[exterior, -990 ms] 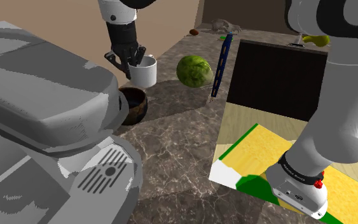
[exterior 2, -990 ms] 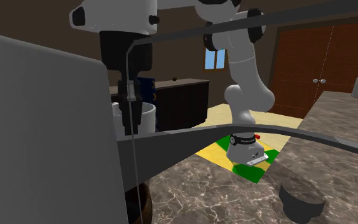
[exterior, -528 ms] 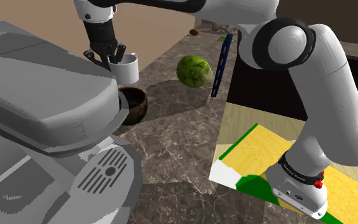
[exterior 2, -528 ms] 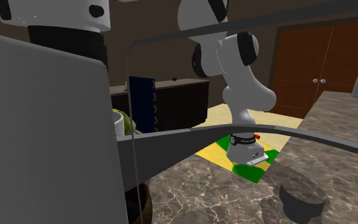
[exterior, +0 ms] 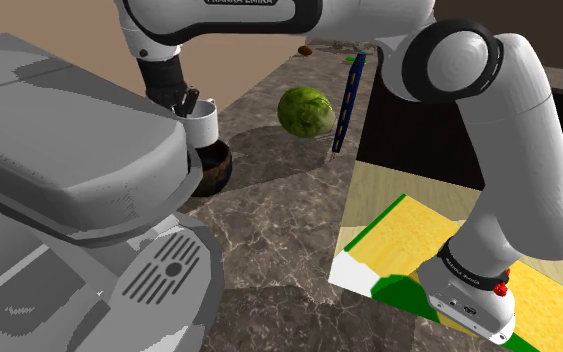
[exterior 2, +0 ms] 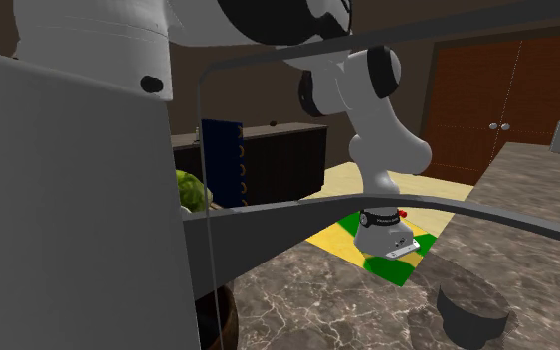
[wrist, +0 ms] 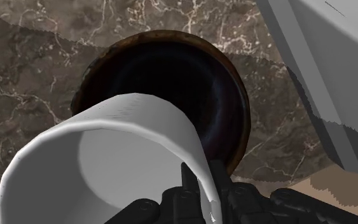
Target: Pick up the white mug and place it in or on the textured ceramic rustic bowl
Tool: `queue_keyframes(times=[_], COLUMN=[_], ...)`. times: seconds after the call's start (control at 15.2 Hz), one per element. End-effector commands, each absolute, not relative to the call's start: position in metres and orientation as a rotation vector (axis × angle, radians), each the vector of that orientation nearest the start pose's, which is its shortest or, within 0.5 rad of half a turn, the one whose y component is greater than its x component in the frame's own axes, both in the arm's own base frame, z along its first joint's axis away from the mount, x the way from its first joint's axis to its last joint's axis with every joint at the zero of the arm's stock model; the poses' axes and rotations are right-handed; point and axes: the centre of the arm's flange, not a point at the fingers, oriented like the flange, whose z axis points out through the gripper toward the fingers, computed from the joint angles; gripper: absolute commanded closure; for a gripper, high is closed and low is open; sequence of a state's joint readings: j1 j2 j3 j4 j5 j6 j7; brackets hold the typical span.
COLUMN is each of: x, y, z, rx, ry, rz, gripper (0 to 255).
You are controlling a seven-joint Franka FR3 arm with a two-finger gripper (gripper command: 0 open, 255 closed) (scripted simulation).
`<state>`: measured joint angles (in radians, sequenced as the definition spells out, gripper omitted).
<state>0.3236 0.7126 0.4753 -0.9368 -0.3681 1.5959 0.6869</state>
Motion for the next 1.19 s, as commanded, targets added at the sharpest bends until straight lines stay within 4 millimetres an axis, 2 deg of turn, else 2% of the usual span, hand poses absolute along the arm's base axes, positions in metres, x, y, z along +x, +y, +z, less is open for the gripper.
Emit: queue_keyframes(times=[0.0,0.26,0.73,0.79,1.12], x=[0.618,0.618,0.618,0.618,0.618], y=[0.401,0.401,0.401,0.401,0.401], z=[0.478,0.456,0.456,0.456,0.456], rx=[-3.186,-3.186,-3.186,-3.186,-3.186], ry=[-0.025,-0.025,-0.025,-0.025,-0.025], rz=[-0.073,-0.073,-0.073,-0.073,-0.073], gripper=[255,255,255,0,0])
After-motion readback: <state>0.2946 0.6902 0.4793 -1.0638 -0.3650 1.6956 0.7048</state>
